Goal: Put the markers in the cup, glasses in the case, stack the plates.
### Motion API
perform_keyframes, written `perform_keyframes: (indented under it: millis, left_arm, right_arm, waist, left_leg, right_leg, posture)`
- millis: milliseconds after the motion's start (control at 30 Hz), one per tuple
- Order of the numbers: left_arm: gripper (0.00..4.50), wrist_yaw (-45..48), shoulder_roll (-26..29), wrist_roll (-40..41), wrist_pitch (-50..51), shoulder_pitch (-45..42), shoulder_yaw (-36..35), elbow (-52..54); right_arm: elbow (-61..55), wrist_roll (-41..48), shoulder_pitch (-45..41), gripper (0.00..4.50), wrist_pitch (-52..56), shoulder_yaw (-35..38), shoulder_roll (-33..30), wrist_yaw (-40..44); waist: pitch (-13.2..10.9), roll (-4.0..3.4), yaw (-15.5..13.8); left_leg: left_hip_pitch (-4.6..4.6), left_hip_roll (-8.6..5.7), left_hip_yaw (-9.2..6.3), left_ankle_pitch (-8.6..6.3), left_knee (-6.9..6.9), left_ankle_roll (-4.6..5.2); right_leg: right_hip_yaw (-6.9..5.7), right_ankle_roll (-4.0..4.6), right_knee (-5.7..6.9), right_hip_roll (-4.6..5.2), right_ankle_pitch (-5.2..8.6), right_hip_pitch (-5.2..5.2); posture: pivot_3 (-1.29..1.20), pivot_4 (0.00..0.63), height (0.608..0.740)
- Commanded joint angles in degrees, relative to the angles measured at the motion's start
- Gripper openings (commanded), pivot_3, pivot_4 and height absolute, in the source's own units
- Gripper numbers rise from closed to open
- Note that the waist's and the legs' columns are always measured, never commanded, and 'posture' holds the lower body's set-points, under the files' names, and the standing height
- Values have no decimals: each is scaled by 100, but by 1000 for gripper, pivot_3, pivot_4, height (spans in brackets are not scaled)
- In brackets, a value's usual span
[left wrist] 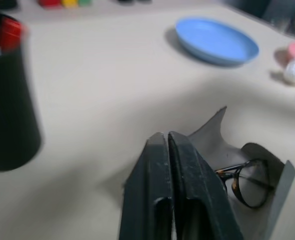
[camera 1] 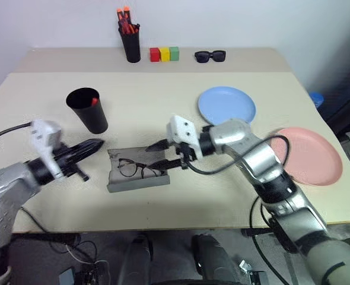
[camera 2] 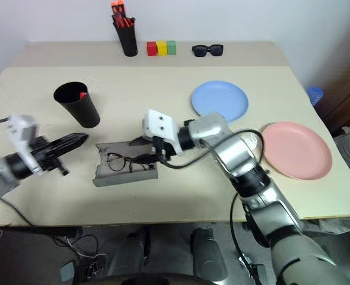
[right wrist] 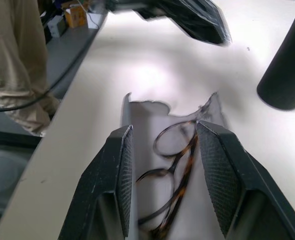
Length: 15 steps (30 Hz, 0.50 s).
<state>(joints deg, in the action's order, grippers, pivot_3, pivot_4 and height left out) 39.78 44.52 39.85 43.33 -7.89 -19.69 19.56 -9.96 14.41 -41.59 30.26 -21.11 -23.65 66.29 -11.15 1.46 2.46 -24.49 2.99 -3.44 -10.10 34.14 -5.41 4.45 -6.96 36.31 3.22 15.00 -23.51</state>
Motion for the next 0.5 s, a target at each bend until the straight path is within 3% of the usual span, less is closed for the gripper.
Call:
perform_keyframes:
  millis: [33,300,500]
  left_arm:
    - [25,-188,10,-422,90,-695,679,-314]
    - [25,187,-110,-1121,268,-2390,1996,-1738]
    - [25,1445,288,-1349,117,-2623,2684,-1947]
  right_arm:
    - [-876,232,359,2006,293,394,-317,-237]
    - [-1839,480,1183,2006,954,810,-821,-860]
    - [-2112,630,1373,2006,1183,916,-956,-1167]
  waist:
    - [1,1,-2]
    - [0,1,-4]
    - [0,1,15]
  left_leg:
    - [0,0,-1,0,0,0]
    - [0,1,-4,1,-1,1]
    - [-1,1,-1,1,-5,1]
  right_leg:
    - [-1,0,0,-1,0,-1]
    - [-1,-2,3,-5,1,-1]
    - [5,-5,0,-5,3,-4]
  posture:
    - [0,150,740]
    - [0,150,740]
    - [0,150,740]
